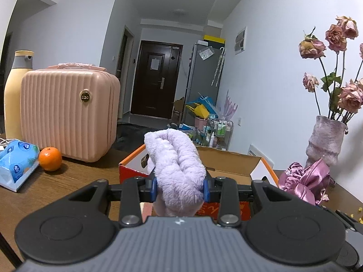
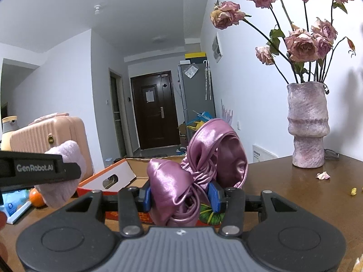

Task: Organize soft objects
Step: 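Carry the headband and scrunchie with both tools toward the cardboard box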

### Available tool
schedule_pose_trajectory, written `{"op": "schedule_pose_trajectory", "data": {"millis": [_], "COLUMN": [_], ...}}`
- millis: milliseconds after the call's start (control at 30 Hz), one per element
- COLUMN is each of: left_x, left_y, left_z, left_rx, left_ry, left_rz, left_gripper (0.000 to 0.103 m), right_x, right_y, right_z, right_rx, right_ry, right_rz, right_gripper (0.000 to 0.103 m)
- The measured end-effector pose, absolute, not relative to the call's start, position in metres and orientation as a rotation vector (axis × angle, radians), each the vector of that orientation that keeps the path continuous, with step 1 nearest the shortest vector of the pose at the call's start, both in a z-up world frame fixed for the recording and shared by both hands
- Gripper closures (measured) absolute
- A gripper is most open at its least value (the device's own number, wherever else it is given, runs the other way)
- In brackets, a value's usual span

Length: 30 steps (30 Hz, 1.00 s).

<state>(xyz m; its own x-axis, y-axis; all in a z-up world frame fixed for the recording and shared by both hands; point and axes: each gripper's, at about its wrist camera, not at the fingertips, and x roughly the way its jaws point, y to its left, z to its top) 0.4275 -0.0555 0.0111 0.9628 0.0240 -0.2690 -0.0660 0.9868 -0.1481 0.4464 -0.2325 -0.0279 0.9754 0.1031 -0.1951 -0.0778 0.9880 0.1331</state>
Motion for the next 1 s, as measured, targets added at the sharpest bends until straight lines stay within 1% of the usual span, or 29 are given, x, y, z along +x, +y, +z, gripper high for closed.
{"op": "schedule_pose_trajectory", "data": {"millis": [733,1000], "left_x": [0.498,0.523], "left_y": [-0.057,-0.056], "left_z": [0.005,0.000], "left_rx": [-0.206,-0.169], "left_ry": [0.275,0.267], "left_rz": [0.087,0.108], "left_gripper": [0.067,0.067], "right_x": [0.503,0.521], "right_y": [-0.229,-0.226], "right_z": [-0.021,-0.008], "right_rx": [0.124,0.085], "right_ry": [0.193,0.210], "right_rz": [0.084,0.102], "right_gripper": [0.057,0.057]}}
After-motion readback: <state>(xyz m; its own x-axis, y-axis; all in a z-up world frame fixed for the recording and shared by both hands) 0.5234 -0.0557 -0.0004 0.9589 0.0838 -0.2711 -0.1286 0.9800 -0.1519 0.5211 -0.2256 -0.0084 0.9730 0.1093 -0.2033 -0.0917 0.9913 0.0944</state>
